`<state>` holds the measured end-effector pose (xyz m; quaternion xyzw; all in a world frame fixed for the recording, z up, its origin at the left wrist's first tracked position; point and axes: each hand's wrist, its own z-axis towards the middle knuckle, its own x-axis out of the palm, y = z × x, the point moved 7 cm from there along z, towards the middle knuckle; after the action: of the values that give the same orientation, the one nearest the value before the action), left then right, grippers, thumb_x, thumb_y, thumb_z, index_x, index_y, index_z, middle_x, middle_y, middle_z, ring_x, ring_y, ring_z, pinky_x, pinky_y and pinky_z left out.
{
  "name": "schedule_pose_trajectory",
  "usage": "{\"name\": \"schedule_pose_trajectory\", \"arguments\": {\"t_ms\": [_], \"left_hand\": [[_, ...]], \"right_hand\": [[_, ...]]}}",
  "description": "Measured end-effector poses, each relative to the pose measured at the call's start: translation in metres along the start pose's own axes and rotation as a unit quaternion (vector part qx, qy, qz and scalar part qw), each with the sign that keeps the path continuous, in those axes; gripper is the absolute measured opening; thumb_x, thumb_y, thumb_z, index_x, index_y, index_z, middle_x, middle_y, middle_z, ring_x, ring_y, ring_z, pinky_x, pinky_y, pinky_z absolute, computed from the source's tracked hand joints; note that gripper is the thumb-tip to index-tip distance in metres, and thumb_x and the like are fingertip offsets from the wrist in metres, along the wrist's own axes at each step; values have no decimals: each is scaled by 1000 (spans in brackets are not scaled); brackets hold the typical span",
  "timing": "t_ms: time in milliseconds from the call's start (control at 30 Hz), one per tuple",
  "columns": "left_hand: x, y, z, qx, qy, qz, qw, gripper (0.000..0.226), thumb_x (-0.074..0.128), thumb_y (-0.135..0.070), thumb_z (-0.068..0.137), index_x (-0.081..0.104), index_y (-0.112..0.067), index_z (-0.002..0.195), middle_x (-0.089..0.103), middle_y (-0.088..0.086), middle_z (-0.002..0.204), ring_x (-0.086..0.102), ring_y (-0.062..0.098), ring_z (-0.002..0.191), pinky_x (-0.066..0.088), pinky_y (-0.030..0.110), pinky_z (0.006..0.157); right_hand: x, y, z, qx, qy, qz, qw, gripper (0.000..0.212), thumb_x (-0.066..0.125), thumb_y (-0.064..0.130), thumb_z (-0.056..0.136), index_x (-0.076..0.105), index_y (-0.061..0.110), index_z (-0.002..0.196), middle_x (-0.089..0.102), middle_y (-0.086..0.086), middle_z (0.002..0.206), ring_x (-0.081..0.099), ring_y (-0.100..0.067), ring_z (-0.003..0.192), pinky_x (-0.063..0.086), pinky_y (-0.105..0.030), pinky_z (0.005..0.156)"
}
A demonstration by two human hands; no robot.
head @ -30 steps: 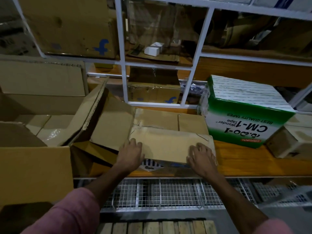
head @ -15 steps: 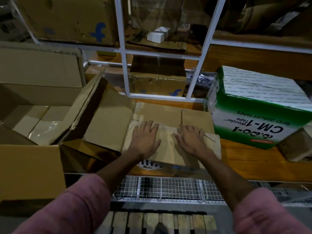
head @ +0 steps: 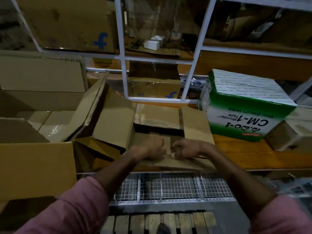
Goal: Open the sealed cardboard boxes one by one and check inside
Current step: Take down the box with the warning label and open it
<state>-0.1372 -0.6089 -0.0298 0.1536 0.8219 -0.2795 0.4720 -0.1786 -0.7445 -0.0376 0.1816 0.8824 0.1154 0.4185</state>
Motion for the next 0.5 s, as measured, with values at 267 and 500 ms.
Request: {"name": "schedule_pose_trajectory", "arguments": {"t_ms": [267, 500], "left_hand": [[75, 29, -12, 20, -116, 134, 984, 46, 59, -36, 98, 47, -19, 140, 50, 10, 140, 46, 31, 127, 38, 49, 102], [88, 36, -17, 28, -136, 122, 983, 43, 61, -30, 97, 47, -22, 137, 48, 6, 141, 44, 27, 130, 43, 46, 100]], "right_hand": [[75, -10, 9, 5, -211, -172, 962, 56, 61, 32, 94, 43, 30, 146, 53, -3, 146, 48, -27, 134, 32, -45, 108], [98, 2, 6, -19, -247, -124, 961, 41, 49, 30, 102, 47, 26, 142, 50, -4, 147, 45, -28, 136, 29, -40, 110]]}}
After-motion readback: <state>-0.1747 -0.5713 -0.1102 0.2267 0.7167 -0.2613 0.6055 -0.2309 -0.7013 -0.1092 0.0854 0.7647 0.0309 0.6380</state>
